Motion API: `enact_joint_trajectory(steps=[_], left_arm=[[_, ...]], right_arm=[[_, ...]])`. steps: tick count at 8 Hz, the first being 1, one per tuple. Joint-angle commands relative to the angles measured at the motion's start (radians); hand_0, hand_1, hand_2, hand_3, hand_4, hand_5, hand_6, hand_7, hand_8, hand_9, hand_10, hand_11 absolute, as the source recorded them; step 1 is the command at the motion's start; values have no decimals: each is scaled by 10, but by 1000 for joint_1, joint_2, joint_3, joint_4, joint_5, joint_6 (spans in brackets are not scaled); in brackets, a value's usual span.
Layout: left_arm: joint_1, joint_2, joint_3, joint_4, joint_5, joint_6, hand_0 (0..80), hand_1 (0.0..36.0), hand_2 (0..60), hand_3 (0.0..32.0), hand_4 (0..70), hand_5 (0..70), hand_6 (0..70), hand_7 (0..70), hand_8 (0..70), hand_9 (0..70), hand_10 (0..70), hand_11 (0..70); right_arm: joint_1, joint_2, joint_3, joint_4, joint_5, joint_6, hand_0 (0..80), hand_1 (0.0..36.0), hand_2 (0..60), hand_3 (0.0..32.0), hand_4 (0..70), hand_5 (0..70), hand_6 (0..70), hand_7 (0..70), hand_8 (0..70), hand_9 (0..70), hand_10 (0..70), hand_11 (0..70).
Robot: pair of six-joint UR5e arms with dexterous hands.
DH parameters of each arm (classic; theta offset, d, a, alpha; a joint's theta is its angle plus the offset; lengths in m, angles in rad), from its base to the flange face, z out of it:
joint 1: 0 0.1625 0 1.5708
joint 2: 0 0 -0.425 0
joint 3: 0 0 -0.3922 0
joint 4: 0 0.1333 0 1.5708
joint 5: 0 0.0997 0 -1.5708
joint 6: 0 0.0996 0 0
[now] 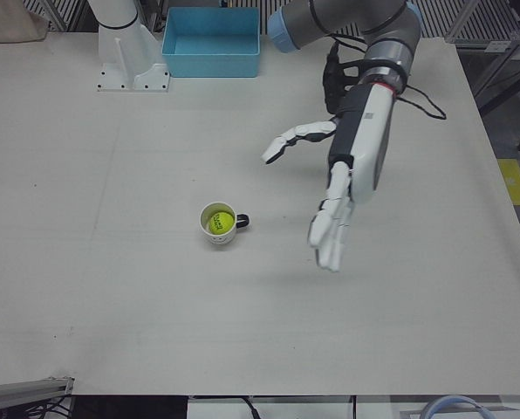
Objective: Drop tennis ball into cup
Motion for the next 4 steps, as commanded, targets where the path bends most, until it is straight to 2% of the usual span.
enact_joint_trajectory(steps=[1,4], left_arm=[[-158,151,-10,-32,35,8,563,360,485,0,0,87,10,0,0,0,0,29],[-161,169,-13,-38,36,7,567,360,514,0,0,90,8,0,0,0,0,27]], right_arm=[[0,0,-1,0,0,0,0,0,0,0,0,0,0,0,0,0,0,0],[0,0,-1,0,0,0,0,0,0,0,0,0,0,0,0,0,0,0]])
